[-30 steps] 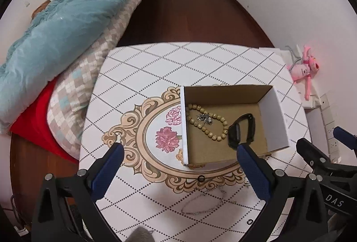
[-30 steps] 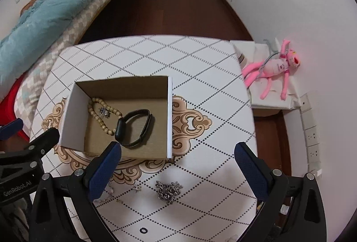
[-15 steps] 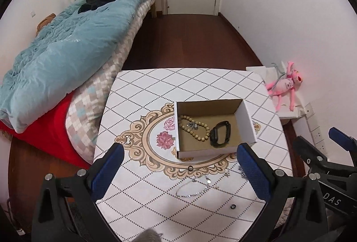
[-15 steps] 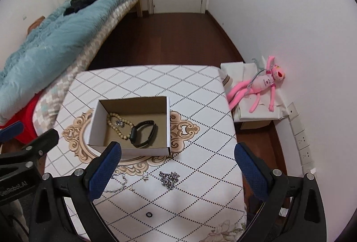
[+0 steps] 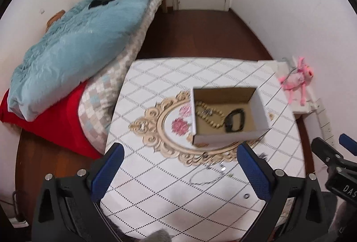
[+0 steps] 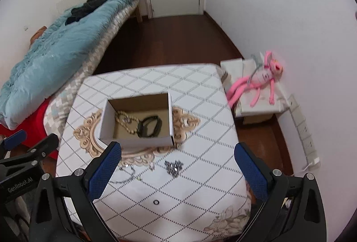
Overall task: Organize jewelry
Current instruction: 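Lift both open tools up and away from the box, then grasp the silver chain cluster with the right tool while the left tool grasps the silver chain bracelet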
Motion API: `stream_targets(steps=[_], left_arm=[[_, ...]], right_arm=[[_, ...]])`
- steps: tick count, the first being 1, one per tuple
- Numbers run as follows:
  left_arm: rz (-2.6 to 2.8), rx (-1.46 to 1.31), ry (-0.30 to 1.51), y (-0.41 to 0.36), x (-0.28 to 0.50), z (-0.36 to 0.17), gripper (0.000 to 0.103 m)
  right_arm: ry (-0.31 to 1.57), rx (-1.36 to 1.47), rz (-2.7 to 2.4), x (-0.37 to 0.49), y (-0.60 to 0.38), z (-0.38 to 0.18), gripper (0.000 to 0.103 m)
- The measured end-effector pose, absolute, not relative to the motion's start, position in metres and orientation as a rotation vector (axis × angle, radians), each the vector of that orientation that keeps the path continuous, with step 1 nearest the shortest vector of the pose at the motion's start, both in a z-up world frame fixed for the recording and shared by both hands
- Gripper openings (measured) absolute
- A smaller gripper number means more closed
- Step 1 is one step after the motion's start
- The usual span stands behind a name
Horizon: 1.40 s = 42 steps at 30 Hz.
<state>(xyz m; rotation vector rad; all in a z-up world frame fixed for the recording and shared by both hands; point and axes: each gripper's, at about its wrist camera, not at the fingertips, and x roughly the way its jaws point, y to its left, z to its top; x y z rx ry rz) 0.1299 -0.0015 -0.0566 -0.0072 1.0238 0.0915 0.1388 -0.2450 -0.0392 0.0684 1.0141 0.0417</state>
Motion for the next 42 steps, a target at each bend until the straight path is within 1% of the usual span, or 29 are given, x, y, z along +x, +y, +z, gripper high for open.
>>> stream_targets(steps=[2,5,8,9,10,11,13,14,15,16,17,19,20,21,23,26,37,40,42], left_arm=[[0.106,-0.012,1.062,0.004,0.132,-0.076,0.103],[0.113,-0.018,1.128,0.010,0.135,-0.109,0.102],[0.105,-0.014,1.200,0.012,0.137,-0.142,0.101],[0.099,-0.011,1.222,0.012,0.137,-0.152,0.099],[0.100,-0.006,1.251,0.012,0.138,-0.164,0.093],[0.099,-0.005,1.268,0.012,0.138,-0.171,0.092],[0.102,-0.009,1.300,0.013,0.138,-0.185,0.092],[0.102,-0.010,1.310,0.013,0.138,-0.189,0.092],[0.103,-0.011,1.319,0.014,0.138,-0.192,0.092],[0.103,-0.012,1.325,0.014,0.138,-0.195,0.092],[0.103,-0.013,1.330,0.015,0.138,-0.198,0.092],[0.105,-0.014,1.342,0.016,0.140,-0.203,0.092],[0.104,-0.014,1.346,0.015,0.141,-0.205,0.092],[0.104,-0.010,1.348,0.015,0.142,-0.206,0.092],[0.104,-0.002,1.351,0.014,0.142,-0.207,0.092],[0.103,-0.003,1.351,0.016,0.139,-0.205,0.092],[0.061,-0.059,1.357,0.023,0.136,-0.208,0.092],[0.038,-0.074,1.365,0.019,0.136,-0.213,0.091],[0.026,-0.080,1.373,0.015,0.137,-0.218,0.091]], right_arm=[[1.062,0.098,0.051,0.142,-0.248,-0.063,0.102],[1.124,0.122,0.056,0.149,-0.251,-0.101,0.091],[1.179,0.155,0.066,0.154,-0.255,-0.141,0.090],[1.197,0.165,0.069,0.156,-0.256,-0.153,0.085],[1.220,0.179,0.074,0.158,-0.258,-0.167,0.081],[1.234,0.189,0.081,0.160,-0.258,-0.176,0.073],[1.253,0.208,0.092,0.163,-0.259,-0.194,0.064],[1.257,0.214,0.097,0.165,-0.259,-0.200,0.055],[1.262,0.220,0.101,0.166,-0.259,-0.207,0.052],[1.265,0.228,0.106,0.168,-0.259,-0.211,0.051],[1.270,0.234,0.108,0.170,-0.258,-0.216,0.047],[1.279,0.238,0.116,0.175,-0.256,-0.224,0.044],[1.285,0.237,0.121,0.178,-0.254,-0.229,0.040],[1.293,0.237,0.136,0.181,-0.251,-0.234,0.028],[1.278,0.243,0.159,0.184,-0.246,-0.239,0.014],[1.239,0.266,0.186,0.181,-0.244,-0.232,0.011],[1.095,0.439,0.233,0.152,-0.272,-0.164,0.010],[1.101,0.396,0.215,0.152,-0.274,-0.165,0.010],[1.125,0.380,0.200,0.151,-0.276,-0.176,0.010]])
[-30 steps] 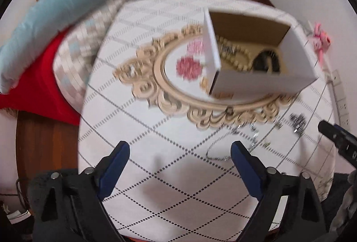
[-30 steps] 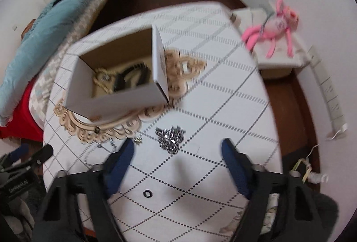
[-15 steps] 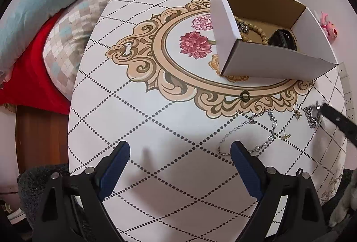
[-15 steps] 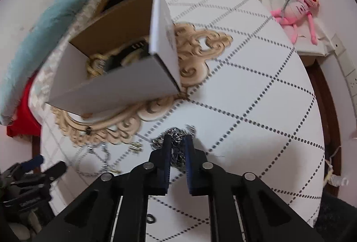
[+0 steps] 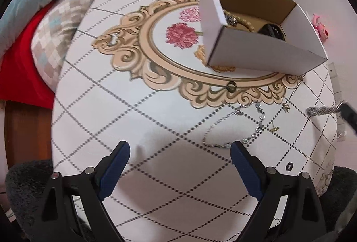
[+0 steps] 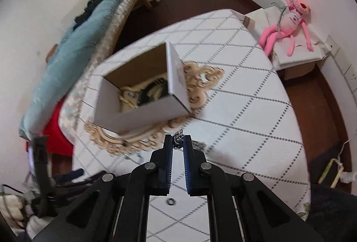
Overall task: Organize jewelry
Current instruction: 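Grasp the silver chain cluster with the right tool while the left tool grasps the silver chain bracelet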
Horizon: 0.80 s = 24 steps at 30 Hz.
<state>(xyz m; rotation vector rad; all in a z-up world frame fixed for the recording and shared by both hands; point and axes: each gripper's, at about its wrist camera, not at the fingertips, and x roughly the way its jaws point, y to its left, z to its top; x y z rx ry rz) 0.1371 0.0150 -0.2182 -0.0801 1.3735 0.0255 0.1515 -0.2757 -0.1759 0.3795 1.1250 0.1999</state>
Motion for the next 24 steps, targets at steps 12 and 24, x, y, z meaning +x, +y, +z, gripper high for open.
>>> stream_targets(steps=[12,24], left_arm=[[-0.096,0.026,1.359,-0.028,0.148,-0.231,0.000],[-0.165,-0.128,1.248,0.004,0.151,-0.174,0.000]], right_arm=[[1.166,0.376,0.165,0.139,-0.270,-0.205,0.010],[1.101,0.395,0.196,0.142,-0.269,-0.178,0.009]])
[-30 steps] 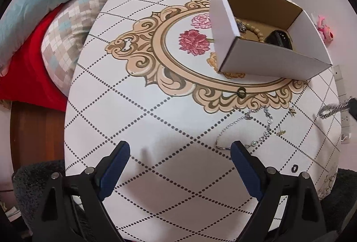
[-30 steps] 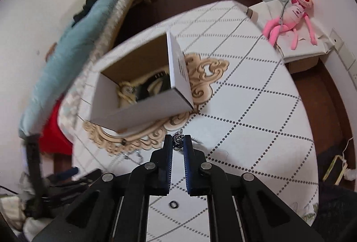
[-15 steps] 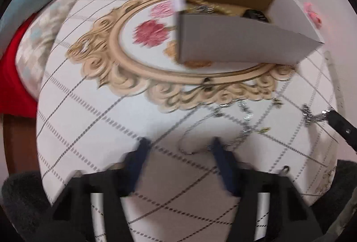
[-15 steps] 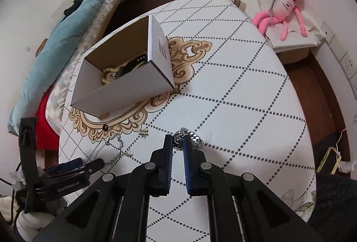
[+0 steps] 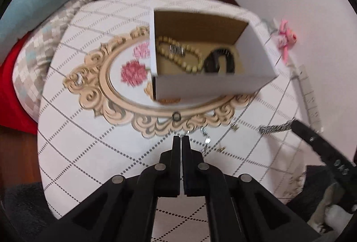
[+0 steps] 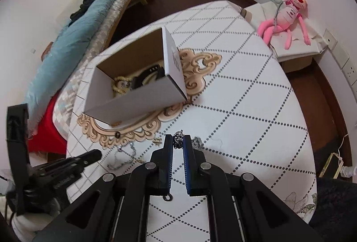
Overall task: Organize jewelry
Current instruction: 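Grasp the silver chain cluster with the right tool while the left tool grasps the silver chain bracelet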
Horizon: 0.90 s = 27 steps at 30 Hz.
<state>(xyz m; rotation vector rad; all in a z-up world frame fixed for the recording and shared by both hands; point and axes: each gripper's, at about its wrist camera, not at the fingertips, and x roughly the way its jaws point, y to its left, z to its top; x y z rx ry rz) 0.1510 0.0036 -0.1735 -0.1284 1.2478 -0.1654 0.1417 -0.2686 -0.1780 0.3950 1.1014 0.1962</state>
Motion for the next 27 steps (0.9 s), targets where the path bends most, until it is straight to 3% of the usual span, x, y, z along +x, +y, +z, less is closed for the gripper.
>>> stream_targets(steps=[6,7,10,20,22,25,27], left_arm=[[-0.200,-0.078,1.205,-0.008,0.148,-0.160,0.004],[-0.214,-0.068,1.217,-0.015,0.151,-0.165,0.008],[-0.247,0.044,1.258,-0.037,0.144,-0.190,0.038],[-0.253,0.331,1.256,-0.073,0.137,-0.229,0.043],[-0.277,0.309,1.251,-0.074,0.140,-0.230,0.039],[-0.334,0.244,1.267,-0.074,0.146,-0.232,0.005],[-0.338,0.233,1.274,-0.075,0.149,-0.233,0.003]], right_arm=[[1.082,0.403,0.212,0.140,-0.270,-0.168,0.009],[1.086,0.405,0.212,0.140,-0.270,-0.170,0.009],[1.097,0.406,0.208,0.139,-0.271,-0.174,0.009],[1.120,0.421,0.169,0.134,-0.285,-0.186,0.009],[1.126,0.431,0.162,0.135,-0.287,-0.189,0.009],[1.135,0.440,0.158,0.135,-0.288,-0.194,0.009],[1.139,0.444,0.160,0.136,-0.288,-0.195,0.009]])
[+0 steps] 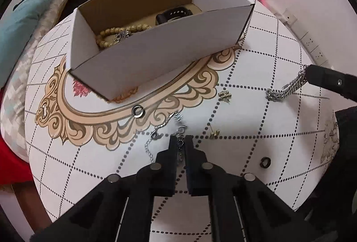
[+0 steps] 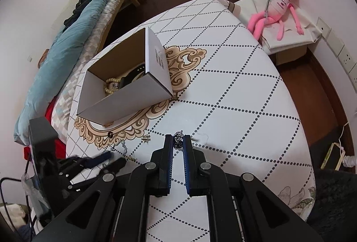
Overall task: Organize jewelry
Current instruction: 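Grasp the silver chain cluster with the right tool while the left tool grasps the silver chain bracelet, then carry both silver chains into the box and open both tools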
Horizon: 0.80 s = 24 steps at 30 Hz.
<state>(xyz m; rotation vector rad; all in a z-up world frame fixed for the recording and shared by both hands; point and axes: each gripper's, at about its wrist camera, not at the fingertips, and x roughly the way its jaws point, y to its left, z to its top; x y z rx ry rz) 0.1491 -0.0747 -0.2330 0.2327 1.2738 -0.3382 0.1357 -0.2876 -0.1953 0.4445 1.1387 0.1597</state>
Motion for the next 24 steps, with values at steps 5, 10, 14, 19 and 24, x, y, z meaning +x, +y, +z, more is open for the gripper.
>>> stream_targets(steps=[5,10,14,19,24], left_arm=[[-0.324,0.088,1.268,-0.052,0.152,-0.223,0.000],[-0.305,-0.027,1.240,-0.025,0.144,-0.201,0.000],[-0.296,-0.076,1.208,-0.007,0.140,-0.180,0.000],[-0.305,-0.130,1.141,-0.007,0.139,-0.133,0.000],[-0.332,-0.179,1.063,-0.003,0.146,-0.087,0.000]], right_arm=[[1.131,0.449,0.172,0.136,-0.285,-0.190,0.009],[1.109,0.460,0.192,0.136,-0.285,-0.180,0.009],[1.094,0.469,0.207,0.136,-0.284,-0.173,0.009],[1.071,0.469,0.246,0.138,-0.277,-0.156,0.009],[1.024,0.476,0.307,0.143,-0.267,-0.125,0.009]])
